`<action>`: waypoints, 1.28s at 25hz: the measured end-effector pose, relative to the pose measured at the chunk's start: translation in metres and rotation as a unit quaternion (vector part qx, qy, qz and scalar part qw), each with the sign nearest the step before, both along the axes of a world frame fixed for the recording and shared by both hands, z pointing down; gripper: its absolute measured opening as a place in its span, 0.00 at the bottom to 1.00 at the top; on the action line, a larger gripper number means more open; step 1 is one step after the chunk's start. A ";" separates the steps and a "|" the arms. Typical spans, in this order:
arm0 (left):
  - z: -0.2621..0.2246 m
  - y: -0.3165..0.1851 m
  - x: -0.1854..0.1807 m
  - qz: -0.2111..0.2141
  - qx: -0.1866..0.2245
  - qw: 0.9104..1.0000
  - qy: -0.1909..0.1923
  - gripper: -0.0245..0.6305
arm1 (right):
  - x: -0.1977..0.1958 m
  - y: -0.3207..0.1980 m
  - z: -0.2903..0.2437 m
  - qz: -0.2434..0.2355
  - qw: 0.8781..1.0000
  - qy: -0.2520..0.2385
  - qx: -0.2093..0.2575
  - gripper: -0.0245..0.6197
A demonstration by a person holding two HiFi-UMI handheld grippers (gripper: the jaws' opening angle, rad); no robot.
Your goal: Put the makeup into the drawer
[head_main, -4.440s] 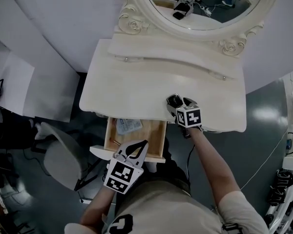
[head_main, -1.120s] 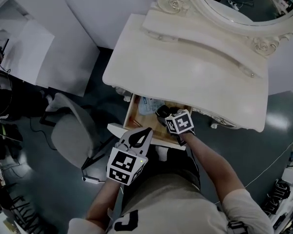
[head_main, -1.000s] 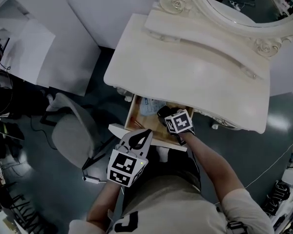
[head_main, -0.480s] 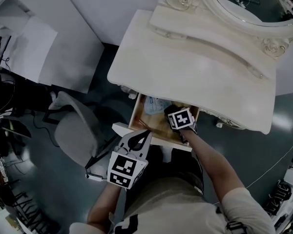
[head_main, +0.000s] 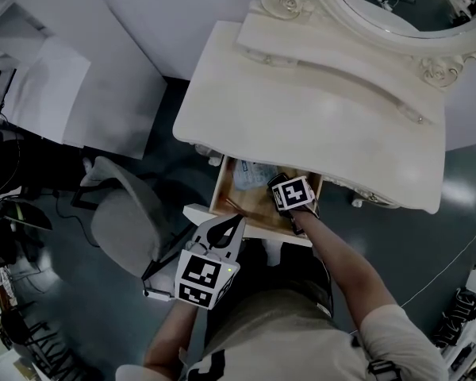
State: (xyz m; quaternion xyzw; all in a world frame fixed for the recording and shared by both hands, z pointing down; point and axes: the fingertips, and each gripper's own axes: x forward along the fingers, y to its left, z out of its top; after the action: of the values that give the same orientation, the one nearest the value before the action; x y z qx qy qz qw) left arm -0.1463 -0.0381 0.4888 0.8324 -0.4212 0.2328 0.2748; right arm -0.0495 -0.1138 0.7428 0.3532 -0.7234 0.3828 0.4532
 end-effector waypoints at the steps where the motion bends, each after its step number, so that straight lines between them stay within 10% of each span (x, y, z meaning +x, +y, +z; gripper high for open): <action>1: 0.000 0.000 -0.001 0.000 0.001 1.000 0.000 0.12 | 0.000 0.000 -0.003 0.004 1.000 -0.006 0.000 0.57; 24: -0.040 0.010 -0.020 0.012 0.053 0.997 0.050 0.12 | -0.016 0.058 -0.188 0.179 0.929 -0.323 0.019 0.56; 27: -0.040 0.011 -0.011 0.034 0.056 0.996 0.059 0.12 | -0.009 0.068 -0.204 0.163 0.930 -0.326 0.049 0.09; 32: -0.048 0.013 0.016 0.084 0.069 0.991 0.073 0.12 | 0.009 0.085 -0.231 0.163 0.912 -0.369 0.076 0.08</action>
State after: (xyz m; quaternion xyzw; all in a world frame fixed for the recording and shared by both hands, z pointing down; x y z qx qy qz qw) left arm -0.1307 -0.0255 0.4404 0.8967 -0.3432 0.1641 0.2264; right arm -0.0401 -0.0284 0.5114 0.3332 -0.7983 0.4984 0.0575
